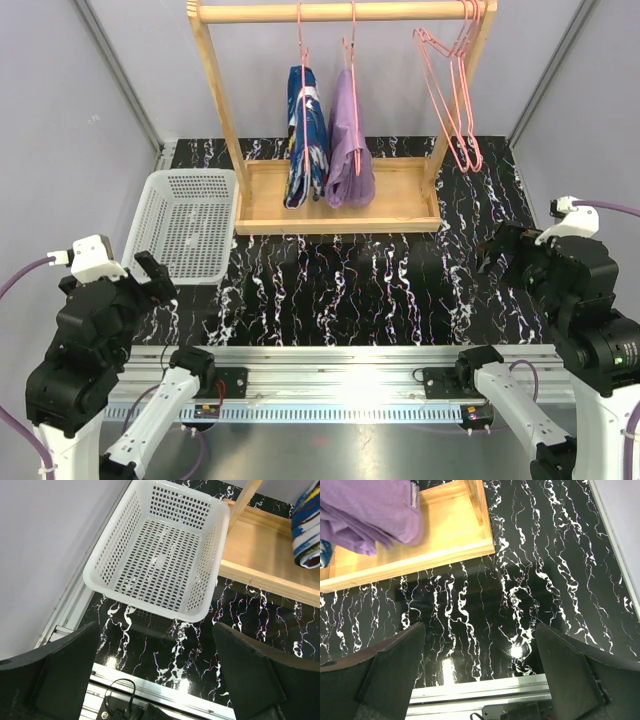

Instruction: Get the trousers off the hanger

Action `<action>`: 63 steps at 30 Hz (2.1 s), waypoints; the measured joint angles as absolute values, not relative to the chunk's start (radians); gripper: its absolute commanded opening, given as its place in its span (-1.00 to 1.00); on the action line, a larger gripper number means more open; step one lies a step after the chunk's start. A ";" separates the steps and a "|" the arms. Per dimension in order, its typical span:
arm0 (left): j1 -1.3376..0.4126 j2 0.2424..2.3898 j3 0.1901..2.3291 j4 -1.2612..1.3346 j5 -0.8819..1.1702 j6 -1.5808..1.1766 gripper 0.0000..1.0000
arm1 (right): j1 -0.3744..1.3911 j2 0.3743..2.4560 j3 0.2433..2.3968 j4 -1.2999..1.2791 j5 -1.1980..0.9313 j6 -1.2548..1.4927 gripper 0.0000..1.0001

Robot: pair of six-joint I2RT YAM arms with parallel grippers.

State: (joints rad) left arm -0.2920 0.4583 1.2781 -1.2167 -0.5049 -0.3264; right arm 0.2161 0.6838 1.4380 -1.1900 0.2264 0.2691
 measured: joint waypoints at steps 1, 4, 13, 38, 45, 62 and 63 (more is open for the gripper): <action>-0.292 0.461 1.278 -1.217 -0.506 -0.331 0.98 | 0.216 0.684 1.433 -1.186 0.226 0.270 0.99; -0.292 0.471 1.278 -1.217 -0.513 -0.349 0.98 | 0.216 0.680 1.413 -1.163 0.224 0.273 0.99; -0.292 0.470 1.266 -1.206 -0.527 -0.392 0.98 | 0.217 0.715 1.342 -0.981 -0.046 0.371 0.99; -0.292 0.471 1.266 -1.234 -0.475 -0.381 0.98 | 0.364 1.423 1.926 -0.682 -0.261 0.463 0.75; -0.292 0.471 1.266 -1.242 -0.475 -0.374 0.98 | 0.476 1.655 2.175 -0.764 -0.084 0.373 0.71; -0.293 0.471 1.267 -1.242 -0.459 -0.366 0.98 | 0.600 1.913 2.447 -0.960 0.302 0.205 -0.51; -0.293 0.471 1.267 -1.242 -0.454 -0.366 0.97 | 0.600 1.914 2.447 -0.960 0.308 0.201 -0.51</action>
State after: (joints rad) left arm -0.2928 0.4709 1.2671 -1.2415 -0.4541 -0.3656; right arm 0.6003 1.9137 2.4474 -0.9604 0.3084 0.2008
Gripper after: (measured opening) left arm 0.987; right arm 0.256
